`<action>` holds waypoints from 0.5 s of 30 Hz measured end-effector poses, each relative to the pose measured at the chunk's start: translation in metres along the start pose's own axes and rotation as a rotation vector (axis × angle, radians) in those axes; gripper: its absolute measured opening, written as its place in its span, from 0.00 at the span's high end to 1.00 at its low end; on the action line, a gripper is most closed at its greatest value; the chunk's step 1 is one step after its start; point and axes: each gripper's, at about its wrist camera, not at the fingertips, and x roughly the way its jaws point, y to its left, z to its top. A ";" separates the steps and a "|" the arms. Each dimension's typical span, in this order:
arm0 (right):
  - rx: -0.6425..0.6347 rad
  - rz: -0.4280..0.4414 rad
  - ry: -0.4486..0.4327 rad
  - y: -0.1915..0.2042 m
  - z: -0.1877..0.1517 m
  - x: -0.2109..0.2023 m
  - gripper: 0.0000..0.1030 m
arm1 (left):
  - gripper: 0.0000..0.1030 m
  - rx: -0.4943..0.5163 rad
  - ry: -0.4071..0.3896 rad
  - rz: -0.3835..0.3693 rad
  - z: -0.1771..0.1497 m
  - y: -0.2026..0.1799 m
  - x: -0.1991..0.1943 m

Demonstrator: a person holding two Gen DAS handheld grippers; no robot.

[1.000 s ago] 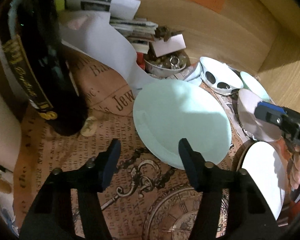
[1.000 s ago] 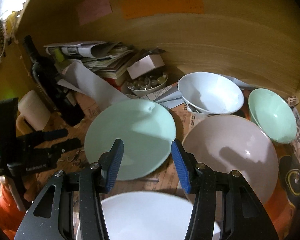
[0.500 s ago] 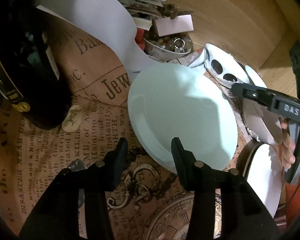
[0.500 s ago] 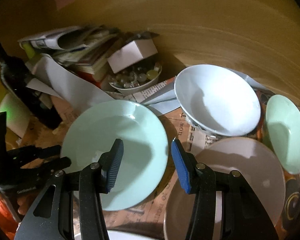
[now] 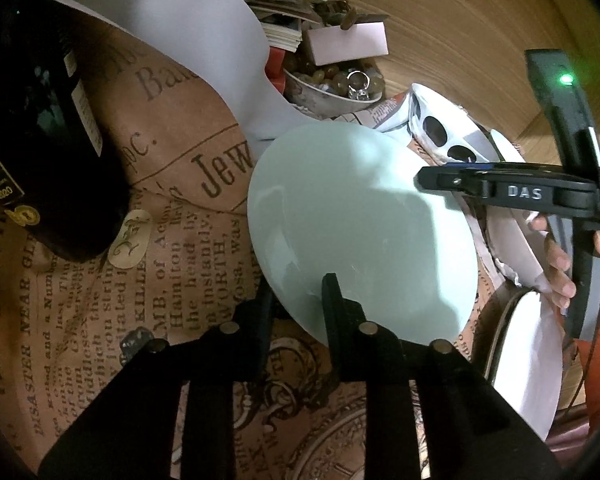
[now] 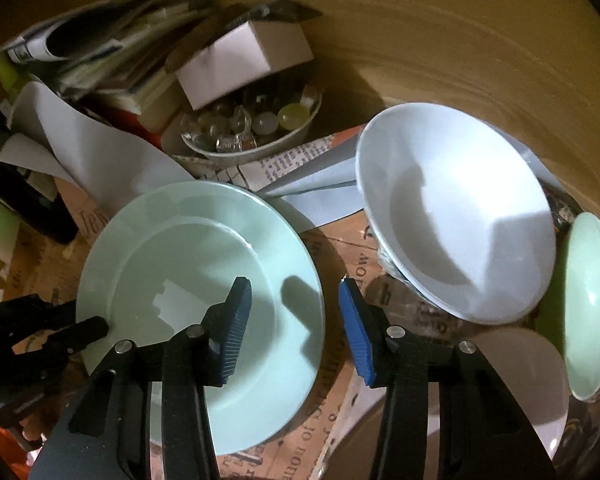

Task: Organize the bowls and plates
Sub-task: 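Lift the mint green plate with both grippers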

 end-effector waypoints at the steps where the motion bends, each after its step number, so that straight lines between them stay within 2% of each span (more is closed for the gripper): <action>1: -0.004 0.001 0.009 0.001 0.002 0.002 0.60 | 0.78 -0.001 0.000 -0.002 0.000 0.000 0.000; 8: -0.016 -0.014 0.071 -0.001 0.008 0.017 0.60 | 0.79 0.004 0.000 -0.012 -0.005 0.002 -0.006; 9: -0.024 -0.012 0.075 0.002 0.008 0.019 0.63 | 0.79 0.003 0.000 -0.014 -0.006 0.002 -0.006; 15: -0.053 -0.029 0.076 0.019 0.002 0.018 0.66 | 0.79 -0.001 -0.009 0.012 -0.010 0.006 -0.012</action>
